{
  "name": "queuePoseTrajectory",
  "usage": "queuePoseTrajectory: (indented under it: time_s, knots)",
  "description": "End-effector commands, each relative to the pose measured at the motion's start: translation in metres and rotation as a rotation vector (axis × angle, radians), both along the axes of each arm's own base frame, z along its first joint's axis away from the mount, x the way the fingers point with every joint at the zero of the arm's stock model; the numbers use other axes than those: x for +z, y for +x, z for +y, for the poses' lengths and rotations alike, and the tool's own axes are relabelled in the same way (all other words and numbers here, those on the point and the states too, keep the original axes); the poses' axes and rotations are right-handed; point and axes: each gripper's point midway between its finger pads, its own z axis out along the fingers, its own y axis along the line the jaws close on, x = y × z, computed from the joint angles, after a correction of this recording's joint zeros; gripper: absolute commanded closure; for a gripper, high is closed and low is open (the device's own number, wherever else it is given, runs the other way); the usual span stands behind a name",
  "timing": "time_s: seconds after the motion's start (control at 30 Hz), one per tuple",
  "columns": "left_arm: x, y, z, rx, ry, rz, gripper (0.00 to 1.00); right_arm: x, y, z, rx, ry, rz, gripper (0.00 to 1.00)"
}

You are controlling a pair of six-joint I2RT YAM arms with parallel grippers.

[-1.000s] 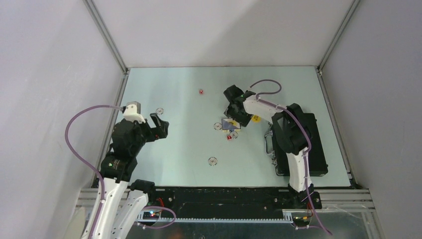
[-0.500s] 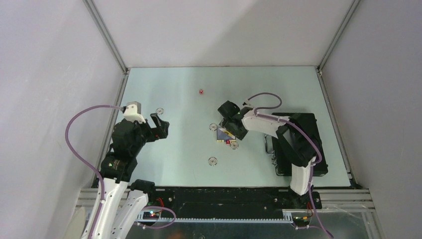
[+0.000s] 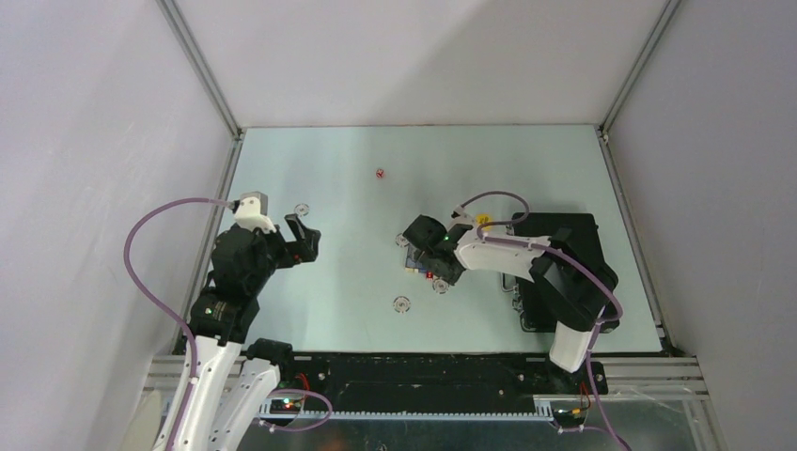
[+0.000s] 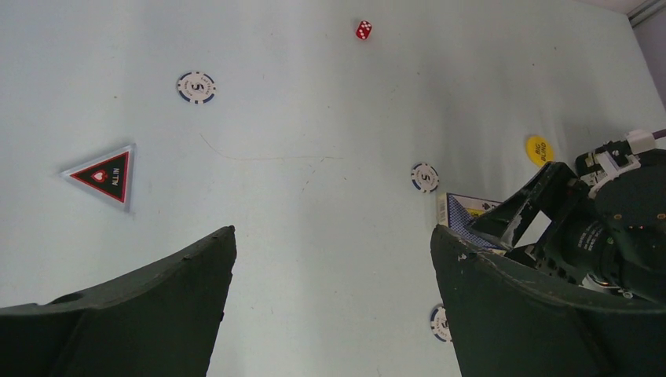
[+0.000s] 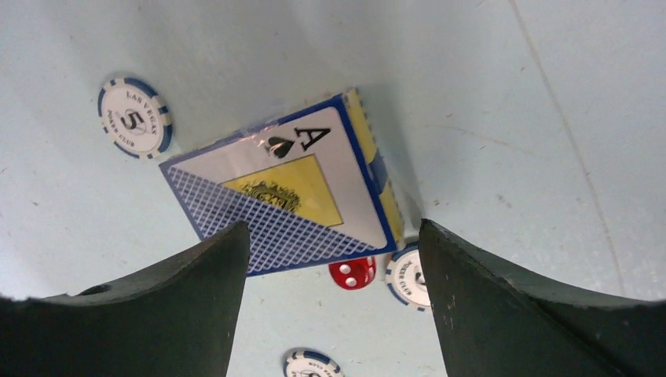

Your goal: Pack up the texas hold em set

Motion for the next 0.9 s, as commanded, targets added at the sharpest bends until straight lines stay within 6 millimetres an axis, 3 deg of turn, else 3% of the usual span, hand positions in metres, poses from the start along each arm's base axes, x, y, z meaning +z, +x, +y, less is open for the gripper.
queuePoseTrajectory:
  time_s: [0.0, 0.17, 0.33, 0.6, 0.87]
  knots:
    - [0.001, 0.000, -0.005, -0.036, 0.013, -0.014, 0.02, 0.002, 0.006, -0.041, -0.041, -0.117, 0.017, 0.18]
    - [0.001, -0.001, -0.005, -0.039, 0.014, -0.013, 0.02, 0.042, 0.067, -0.071, -0.077, -0.150, -0.058, 0.19]
    - [0.000, -0.001, -0.005, -0.042, 0.016, -0.013, 0.02, 0.058, 0.119, -0.104, -0.138, -0.155, -0.068, 0.21]
    - [-0.001, -0.001, -0.007, -0.051, 0.020, -0.011, 0.02, 0.036, 0.169, -0.132, -0.135, -0.245, 0.027, 0.29]
    - [-0.001, -0.002, -0.008, -0.058, 0.024, -0.012, 0.01, 0.009, 0.175, -0.158, -0.187, -0.274, 0.086, 0.36]
